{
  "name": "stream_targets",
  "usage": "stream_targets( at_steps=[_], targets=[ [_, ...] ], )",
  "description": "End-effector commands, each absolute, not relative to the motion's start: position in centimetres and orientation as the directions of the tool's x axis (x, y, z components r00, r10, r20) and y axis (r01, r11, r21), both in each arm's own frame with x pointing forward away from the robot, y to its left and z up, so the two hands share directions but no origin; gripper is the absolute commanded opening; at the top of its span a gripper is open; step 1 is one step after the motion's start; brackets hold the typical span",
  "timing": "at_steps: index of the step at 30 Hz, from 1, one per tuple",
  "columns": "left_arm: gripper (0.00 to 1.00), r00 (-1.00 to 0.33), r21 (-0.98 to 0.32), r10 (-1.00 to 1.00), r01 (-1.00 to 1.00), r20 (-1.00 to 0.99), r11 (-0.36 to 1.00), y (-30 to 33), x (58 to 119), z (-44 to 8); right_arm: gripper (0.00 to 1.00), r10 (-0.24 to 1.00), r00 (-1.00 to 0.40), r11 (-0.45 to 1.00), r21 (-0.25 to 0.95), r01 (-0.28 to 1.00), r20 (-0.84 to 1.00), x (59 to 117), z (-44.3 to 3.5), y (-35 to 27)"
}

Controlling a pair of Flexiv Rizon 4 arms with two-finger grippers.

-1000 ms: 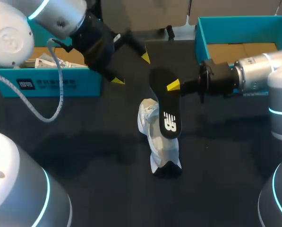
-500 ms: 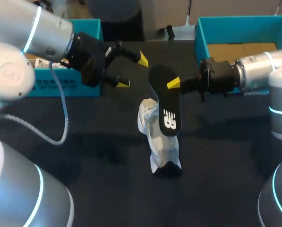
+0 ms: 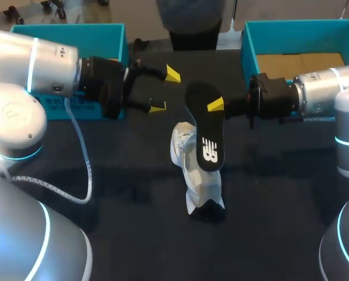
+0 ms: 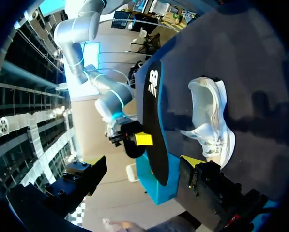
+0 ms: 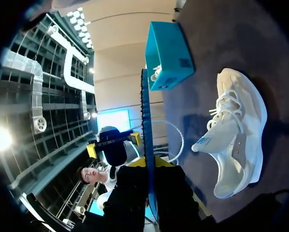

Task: Take the shoe out of the shoebox, open the shoe tongue, remove and reinsert the insole, then place the shoe into the shoebox

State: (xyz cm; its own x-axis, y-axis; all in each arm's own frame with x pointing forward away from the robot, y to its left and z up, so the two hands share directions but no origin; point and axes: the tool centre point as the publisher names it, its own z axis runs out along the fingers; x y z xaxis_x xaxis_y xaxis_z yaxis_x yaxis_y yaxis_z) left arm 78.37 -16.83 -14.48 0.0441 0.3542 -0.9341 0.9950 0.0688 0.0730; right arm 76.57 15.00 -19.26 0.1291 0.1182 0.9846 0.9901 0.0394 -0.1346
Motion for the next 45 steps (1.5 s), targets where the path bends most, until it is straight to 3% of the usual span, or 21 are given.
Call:
stream_targets(
  at_steps=[1, 38, 41, 43, 45],
  targets=[
    [1.00, 0.047, 0.076, 0.349, 0.995, -0.936, 0.071, -16.8, 78.2, -14.6, 0.00, 0.102, 0.119, 0.024, -0.122, 0.992, 0.988, 76.3, -18.9, 15.5],
    [1.00, 0.032, 0.044, 0.115, 0.994, -0.993, 0.100, -20.3, 81.2, -17.3, 0.00, 0.033, 0.070, -0.021, -0.069, 0.997, 0.997, 76.1, -18.3, 18.4],
    [0.96, 0.023, 0.034, 0.102, 0.994, -0.995, 0.104, -20.6, 81.1, -17.5, 0.00, 0.030, 0.067, -0.024, -0.067, 0.997, 0.997, 76.1, -18.1, 18.6],
    [0.77, 0.016, 0.027, 0.095, 0.993, -0.995, 0.111, -20.8, 81.2, -17.8, 0.00, 0.028, 0.066, -0.023, -0.065, 0.998, 0.997, 76.1, -18.1, 18.7],
    [0.72, -0.001, 0.008, 0.085, 0.994, -0.996, 0.109, -21.0, 81.2, -17.9, 0.00, 0.026, 0.065, -0.023, -0.064, 0.998, 0.998, 76.0, -18.1, 18.9]
  ],
)
